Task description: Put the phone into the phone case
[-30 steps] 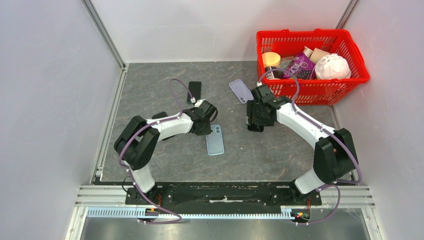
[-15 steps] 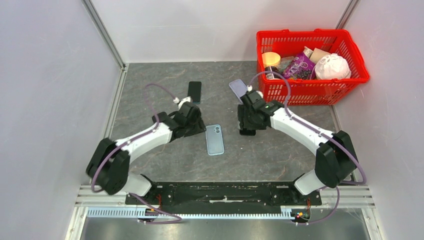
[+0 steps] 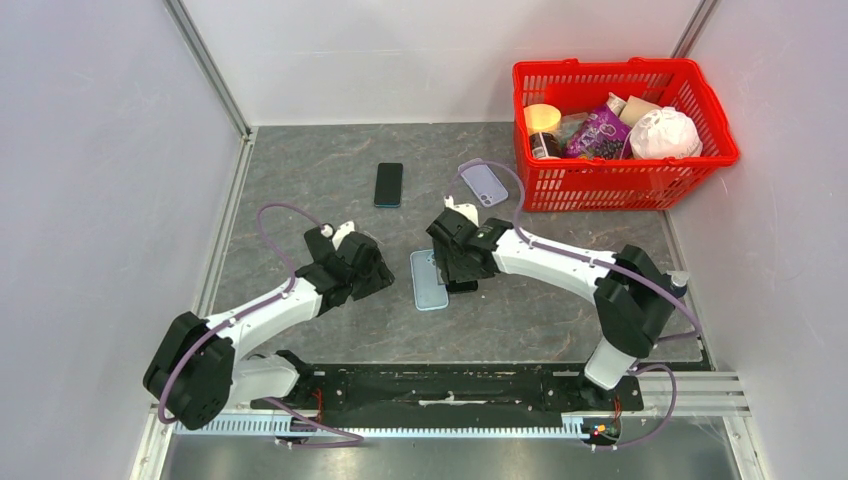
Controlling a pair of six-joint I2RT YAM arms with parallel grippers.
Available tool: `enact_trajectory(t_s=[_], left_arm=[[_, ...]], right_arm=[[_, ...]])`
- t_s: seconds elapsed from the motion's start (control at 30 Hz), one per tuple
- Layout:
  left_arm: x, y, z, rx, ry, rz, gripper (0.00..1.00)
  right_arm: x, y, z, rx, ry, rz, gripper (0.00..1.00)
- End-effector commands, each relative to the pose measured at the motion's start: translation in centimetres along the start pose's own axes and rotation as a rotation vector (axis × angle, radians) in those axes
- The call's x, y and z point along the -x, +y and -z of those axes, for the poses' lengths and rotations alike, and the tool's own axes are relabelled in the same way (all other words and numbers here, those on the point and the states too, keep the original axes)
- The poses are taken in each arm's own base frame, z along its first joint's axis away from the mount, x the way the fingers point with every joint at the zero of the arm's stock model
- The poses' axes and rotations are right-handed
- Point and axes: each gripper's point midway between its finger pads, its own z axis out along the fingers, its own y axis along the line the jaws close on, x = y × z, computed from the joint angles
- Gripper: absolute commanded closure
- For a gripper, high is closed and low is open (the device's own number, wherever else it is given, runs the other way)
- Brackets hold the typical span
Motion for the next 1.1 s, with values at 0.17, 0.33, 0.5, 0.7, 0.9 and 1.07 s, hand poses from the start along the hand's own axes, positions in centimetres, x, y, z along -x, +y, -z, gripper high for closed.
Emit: enact_trajectory(t_s=[0.17,0.33,0.5,0.7,0.9,1.07], left_arm=[[1.1,-0.8,-0.2,-0.021,-0.039,0.027,0.40],[1.0,-0.8,-0.4,-0.022,-0.036,0.028,0.40],[0.8,-0.7,-0.8,-0.019,-0.033,0.034,0.40],[0.5,-0.7,-1.2,-0.022,-0.019,0.041,0.40],[0.6,-0.9,-1.4,-0.024,-0.020,0.035,0.40],[0.8,-1.1,-1.6,-0.022,-0.023,0.029,0.40]], right_arm=[[1.7,2.3,-0.2,-0.019,-0.095,-0.041,0.79],[1.7,3.5,-0.9,-0.024,-0.093,-0.018,0.79],[1.4,4.5,-2.1,-0.044,-0.088,-0.012,0.78],[1.2,5.7,-2.9,-0.055,-0.088,-0.013,0.74],[0.2,6.6,-3.8,-0.062,-0.066,0.011,0.59],[-0.1,6.7,-3.7,-0.057,-0.060,0.013,0.34]])
